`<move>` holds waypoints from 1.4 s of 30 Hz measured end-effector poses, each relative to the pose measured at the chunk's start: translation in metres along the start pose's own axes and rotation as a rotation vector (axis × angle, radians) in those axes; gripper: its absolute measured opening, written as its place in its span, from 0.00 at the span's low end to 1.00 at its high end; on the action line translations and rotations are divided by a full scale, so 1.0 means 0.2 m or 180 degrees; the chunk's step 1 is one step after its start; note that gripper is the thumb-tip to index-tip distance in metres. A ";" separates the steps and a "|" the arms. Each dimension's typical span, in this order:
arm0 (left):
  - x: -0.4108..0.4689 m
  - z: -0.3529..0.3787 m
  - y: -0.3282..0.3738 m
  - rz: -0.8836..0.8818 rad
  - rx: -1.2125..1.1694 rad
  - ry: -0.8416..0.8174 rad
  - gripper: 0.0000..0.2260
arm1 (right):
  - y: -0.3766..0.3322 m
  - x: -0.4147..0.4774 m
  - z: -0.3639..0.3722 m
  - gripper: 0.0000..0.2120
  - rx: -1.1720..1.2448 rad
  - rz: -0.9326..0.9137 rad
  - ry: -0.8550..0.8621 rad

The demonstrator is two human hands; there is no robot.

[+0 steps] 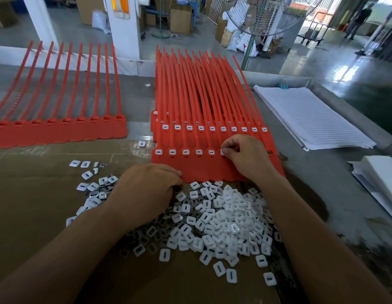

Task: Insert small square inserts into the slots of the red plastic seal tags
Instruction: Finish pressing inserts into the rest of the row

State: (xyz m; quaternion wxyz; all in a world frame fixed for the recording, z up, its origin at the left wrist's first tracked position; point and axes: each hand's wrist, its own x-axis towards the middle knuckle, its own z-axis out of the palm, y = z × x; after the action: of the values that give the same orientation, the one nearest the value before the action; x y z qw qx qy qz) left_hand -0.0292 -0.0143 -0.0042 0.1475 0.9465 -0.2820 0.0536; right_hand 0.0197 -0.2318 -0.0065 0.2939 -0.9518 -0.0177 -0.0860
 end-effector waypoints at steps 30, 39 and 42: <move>-0.04 -0.01 0.02 0.0085 -0.0012 0.0009 0.17 | -0.06 0.05 -0.02 0.13 0.0152 0.0647 -0.0232; -0.06 -0.02 0.03 0.0120 -0.0013 0.0164 0.15 | -0.06 0.07 -0.03 0.14 0.0190 0.0715 -0.0347; -0.06 -0.03 0.03 0.0270 0.0035 0.0258 0.15 | -0.04 0.05 -0.02 0.13 0.0095 0.0582 -0.0238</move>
State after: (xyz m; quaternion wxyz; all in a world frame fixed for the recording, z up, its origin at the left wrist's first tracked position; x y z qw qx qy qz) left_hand -0.0435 -0.0115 0.0006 0.1512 0.9315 -0.3154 0.0997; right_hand 0.0283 -0.2282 0.0029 0.3138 -0.9475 0.0569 -0.0230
